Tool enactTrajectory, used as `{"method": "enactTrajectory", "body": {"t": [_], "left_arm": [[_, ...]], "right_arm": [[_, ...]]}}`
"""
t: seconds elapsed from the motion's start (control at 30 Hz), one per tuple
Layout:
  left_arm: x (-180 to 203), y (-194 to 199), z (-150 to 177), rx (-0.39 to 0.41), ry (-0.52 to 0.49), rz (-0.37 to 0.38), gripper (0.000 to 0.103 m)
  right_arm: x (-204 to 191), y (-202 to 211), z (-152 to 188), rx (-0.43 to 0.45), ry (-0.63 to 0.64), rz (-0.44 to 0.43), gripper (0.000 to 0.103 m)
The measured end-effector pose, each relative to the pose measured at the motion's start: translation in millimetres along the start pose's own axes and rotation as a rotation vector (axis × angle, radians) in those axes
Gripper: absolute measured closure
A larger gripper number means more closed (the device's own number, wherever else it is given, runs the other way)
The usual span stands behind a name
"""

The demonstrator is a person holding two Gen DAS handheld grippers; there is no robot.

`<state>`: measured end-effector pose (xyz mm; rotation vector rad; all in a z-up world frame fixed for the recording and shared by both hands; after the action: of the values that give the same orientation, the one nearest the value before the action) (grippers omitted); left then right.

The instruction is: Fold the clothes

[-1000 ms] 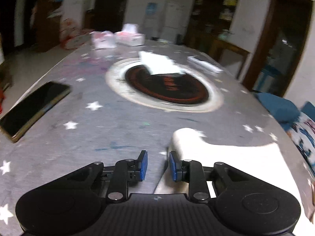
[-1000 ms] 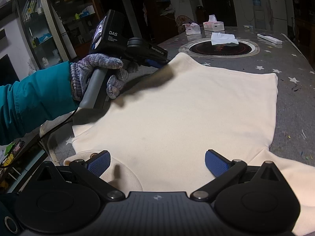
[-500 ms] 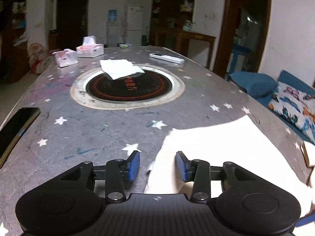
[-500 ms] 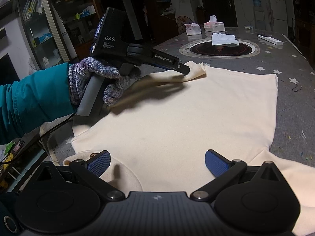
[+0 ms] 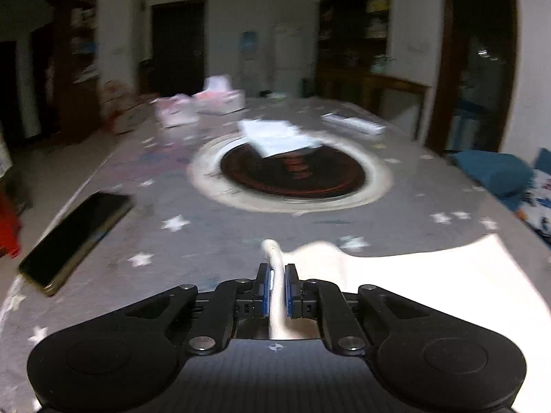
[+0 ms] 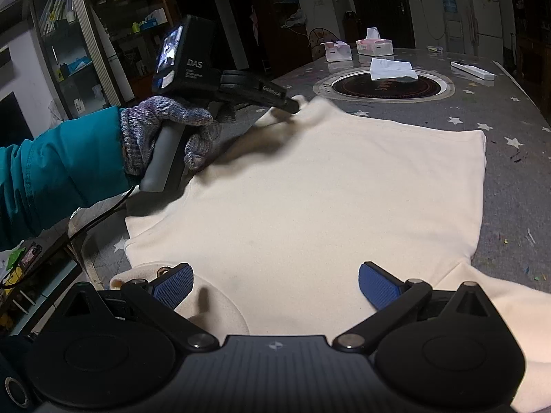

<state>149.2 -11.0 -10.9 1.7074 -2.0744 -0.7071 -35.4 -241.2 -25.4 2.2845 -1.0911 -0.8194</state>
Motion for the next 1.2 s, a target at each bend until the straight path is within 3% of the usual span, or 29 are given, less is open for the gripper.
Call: {"method": "enactTrajectory", "body": {"t": [0.13,0.23,0.33,0.5,0.57,0.7,1.0,1.2], "left_arm": [[-10.6,-7.8,4.9,-0.035,0.018,-0.045,0.089],[-12.0,-4.6,4.6,-0.036,0.028,-0.069,0.08],[-10.1,2.6,1.5,-0.032,0.043,-0.075,0.08],[5.3,32.8,2.6,0.002,0.038,0.0,0.08],[15.8,44.8,8.0,0.011,0.015,0.043,0.07],[36.4,58.6,27.1,-0.009,-0.04,0.107,0.069],[52.6,69.1,54.5,-0.037,-0.056,0.132,0.065],[55.3,71.3,58.9,-0.027,-0.051,0.117,0.06]], "right_arm": [[0.6,0.8,0.4,0.001,-0.002,0.0,0.0],[1.7,1.9,-0.5,0.001,-0.013,0.0,0.0],[3.9,6.9,-0.8,0.004,-0.046,-0.013,0.0],[10.5,18.3,4.0,0.019,-0.094,-0.002,0.0],[12.4,27.4,5.0,0.04,-0.104,0.003,0.0],[24.5,46.2,6.9,0.084,-0.138,0.061,0.0],[82.8,70.5,9.3,0.139,-0.297,0.225,0.0],[118.7,78.4,10.1,0.219,-0.425,0.259,0.0]]}}
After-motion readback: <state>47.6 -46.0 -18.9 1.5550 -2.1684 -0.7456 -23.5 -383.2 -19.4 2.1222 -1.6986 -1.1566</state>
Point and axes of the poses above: each gripper's, at about its wrist camera, not at the fingertips, and y roughly against the way its jaws point, x to its right, z to its underside, the point moved 1 cm from there along -y, roughly the way its jaws point, and after that the axes turned 5 degrees about -y, right-handed, at the moved point
